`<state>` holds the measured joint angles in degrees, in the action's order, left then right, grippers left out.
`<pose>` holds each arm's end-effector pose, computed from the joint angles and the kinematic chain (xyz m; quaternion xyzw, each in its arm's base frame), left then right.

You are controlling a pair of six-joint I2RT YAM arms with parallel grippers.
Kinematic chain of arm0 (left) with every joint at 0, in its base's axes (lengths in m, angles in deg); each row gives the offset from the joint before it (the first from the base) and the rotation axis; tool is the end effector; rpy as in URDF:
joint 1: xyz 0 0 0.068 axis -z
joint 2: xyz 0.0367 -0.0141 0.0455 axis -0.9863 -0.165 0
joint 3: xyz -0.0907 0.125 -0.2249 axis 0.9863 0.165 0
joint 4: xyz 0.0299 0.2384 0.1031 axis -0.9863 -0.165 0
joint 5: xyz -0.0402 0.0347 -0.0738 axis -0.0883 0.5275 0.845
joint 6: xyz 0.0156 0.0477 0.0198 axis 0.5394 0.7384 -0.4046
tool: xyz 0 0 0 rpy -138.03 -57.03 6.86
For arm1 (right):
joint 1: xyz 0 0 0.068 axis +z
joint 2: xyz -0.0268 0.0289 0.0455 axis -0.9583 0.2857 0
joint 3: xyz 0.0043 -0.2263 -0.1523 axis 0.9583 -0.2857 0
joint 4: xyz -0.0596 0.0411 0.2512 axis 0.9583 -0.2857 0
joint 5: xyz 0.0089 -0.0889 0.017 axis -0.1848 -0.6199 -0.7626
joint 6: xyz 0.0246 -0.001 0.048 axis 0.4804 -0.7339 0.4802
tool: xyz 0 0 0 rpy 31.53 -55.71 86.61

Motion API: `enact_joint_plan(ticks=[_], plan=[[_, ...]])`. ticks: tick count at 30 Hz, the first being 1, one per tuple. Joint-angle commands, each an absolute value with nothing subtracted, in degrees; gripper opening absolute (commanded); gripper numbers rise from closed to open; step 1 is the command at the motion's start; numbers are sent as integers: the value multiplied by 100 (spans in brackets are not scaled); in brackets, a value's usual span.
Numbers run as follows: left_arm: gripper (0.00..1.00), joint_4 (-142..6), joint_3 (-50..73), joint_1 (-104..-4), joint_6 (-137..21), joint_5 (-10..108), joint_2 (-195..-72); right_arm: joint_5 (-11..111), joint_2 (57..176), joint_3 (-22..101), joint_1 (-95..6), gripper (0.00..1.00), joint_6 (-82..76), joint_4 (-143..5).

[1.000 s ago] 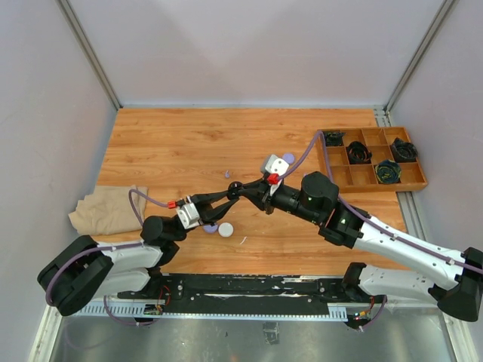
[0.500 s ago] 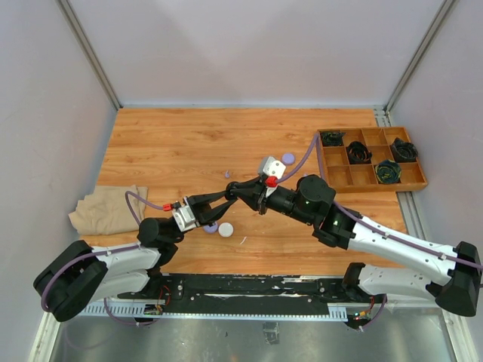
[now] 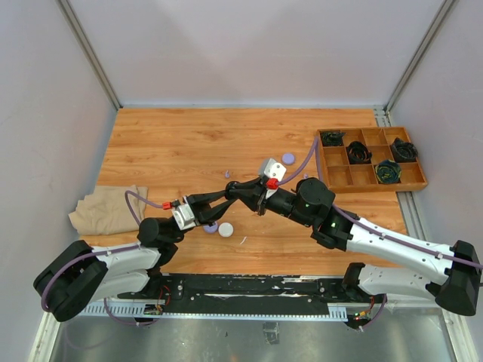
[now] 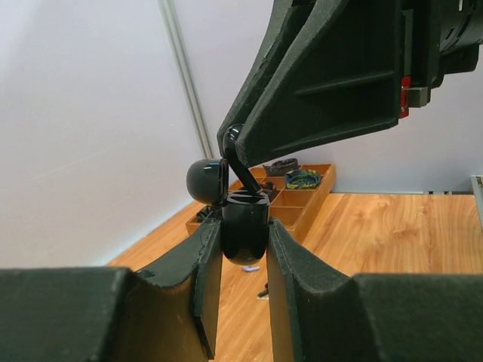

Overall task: Insert the wireless bluetooth earbuds into the charging case
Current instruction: Place the earbud in the charging case.

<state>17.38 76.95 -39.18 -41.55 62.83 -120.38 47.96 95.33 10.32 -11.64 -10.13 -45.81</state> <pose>0.1227 -0.1258 0.2368 0.3378 0.3710 -0.3597 0.7867 0.1144 0.2209 0.3588 -0.3675 0.5369 0.4173 0.6345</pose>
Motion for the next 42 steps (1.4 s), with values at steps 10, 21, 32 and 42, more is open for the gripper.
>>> enact_joint_plan(ticks=[10,21,32,42], plan=[[0,2961,7666,-3937,-4399,6019,-11919,4779,9508,695,-1015,8,-1055,-4296],[0,2985,7727,-3937,-4683,5691,-11881,4822,9470,380,-945,9,-1255,-3867],[0,2938,7779,-3937,-4837,5662,-11780,4892,9594,257,-924,12,-1315,-3688],[0,3009,7803,-3937,-4875,5824,-11806,4951,9689,310,-915,20,-1324,-3781]])
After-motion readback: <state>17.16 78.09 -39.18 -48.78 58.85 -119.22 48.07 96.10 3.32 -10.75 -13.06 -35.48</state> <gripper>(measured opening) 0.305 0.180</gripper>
